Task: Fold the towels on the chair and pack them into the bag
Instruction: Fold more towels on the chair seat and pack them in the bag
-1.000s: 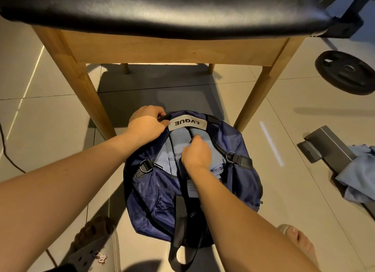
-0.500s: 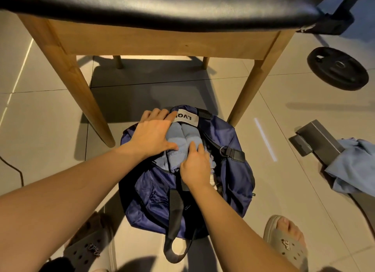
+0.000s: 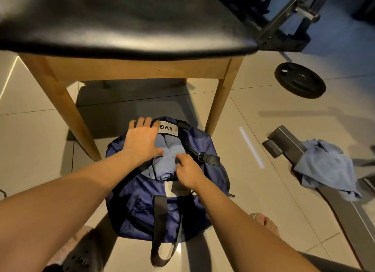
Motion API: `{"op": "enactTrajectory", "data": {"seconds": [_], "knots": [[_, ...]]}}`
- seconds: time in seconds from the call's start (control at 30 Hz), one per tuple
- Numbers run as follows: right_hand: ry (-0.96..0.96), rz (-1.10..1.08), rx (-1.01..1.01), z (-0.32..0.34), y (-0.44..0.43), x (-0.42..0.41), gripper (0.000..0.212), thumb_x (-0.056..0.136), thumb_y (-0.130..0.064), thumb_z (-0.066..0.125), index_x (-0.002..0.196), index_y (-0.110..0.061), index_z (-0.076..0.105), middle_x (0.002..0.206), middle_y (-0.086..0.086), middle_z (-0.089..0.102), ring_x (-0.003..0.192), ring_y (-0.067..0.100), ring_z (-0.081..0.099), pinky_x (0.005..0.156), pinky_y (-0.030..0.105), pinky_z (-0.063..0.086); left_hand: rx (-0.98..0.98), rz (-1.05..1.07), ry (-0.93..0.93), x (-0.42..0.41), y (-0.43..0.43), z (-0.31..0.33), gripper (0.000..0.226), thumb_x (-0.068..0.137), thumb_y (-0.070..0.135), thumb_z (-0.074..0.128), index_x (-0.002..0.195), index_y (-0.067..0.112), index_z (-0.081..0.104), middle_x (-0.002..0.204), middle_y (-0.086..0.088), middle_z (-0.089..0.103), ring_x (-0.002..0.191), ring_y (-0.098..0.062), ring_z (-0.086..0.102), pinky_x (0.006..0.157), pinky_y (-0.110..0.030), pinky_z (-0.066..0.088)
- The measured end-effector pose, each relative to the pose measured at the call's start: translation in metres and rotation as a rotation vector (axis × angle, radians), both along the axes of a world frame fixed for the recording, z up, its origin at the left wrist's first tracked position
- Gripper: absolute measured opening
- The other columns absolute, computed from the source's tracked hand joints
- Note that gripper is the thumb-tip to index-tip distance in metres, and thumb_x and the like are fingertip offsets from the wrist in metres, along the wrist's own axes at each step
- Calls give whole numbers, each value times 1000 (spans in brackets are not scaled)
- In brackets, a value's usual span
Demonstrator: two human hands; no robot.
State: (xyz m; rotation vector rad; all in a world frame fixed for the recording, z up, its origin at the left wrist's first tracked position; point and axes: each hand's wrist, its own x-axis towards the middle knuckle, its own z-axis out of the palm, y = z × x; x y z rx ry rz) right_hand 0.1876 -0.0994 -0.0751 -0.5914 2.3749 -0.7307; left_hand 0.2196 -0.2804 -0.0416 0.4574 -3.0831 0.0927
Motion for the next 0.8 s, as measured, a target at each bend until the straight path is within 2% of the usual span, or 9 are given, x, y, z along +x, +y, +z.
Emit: {"op": "enactTrajectory", "data": {"seconds": [0.03,0.1,0.2,0.3,0.47,0.57,0.67,0.73,0.8], "knots": [[-28,6,-10,11,5,-1,37,101,-2,42,136,5,52,140,27,52,122,41,51,106,49,40,0,-6,0,-1,4,10,103,61,74,79,143,19,49,136,-9,54,124,-32,49,104,-48,38],[-50,15,-7,34,17,-2,46,103,-3,42,148,2,45,139,26,57,110,33,57,98,41,44,11,-34,4,-4,17,30,90,69,70,78,140,20,53,135,-8,56,124,-32,51,101,-47,42],[17,-53,-24,73,42,-14,38,100,-7,44,134,-1,61,135,21,62,118,37,59,99,38,47,83,-99,43,-18,48,66,70,83,60,72,138,21,55,130,-6,60,122,-30,53,96,-44,47],[107,-160,-55,125,77,-33,38,94,-14,46,120,-1,70,128,19,68,120,35,61,100,35,46,188,-163,106,-32,88,112,58,87,48,71,135,18,59,123,-7,62,117,-31,55,92,-45,50],[236,-293,-66,217,151,-53,35,100,-10,48,131,-8,65,133,10,66,122,27,60,107,39,48,284,-271,219,-49,156,190,49,89,42,68,132,19,61,126,-5,63,120,-29,56,95,-45,51],[345,-338,-44,273,196,-60,30,100,-13,53,126,-8,68,126,10,69,116,26,63,102,39,51,326,-352,308,-57,197,239,46,92,43,66,133,23,61,131,-1,63,123,-26,56,98,-42,50],[471,-385,-26,335,243,-62,23,97,-12,57,109,-5,75,110,12,73,101,29,67,90,40,55,378,-434,388,-62,241,290,44,93,42,68,133,25,61,133,1,62,124,-23,56,101,-43,51],[561,-424,6,374,273,-63,22,95,-13,57,97,-1,76,99,16,73,93,34,67,81,43,56,407,-486,442,-68,270,320,41,93,40,69,131,25,62,128,1,63,121,-23,58,98,-43,52],[635,-497,13,407,305,-66,23,92,-13,57,95,1,75,98,20,72,92,37,67,81,46,58,442,-542,479,-78,300,346,37,93,39,68,127,24,64,121,1,64,115,-23,60,94,-41,52]]}}
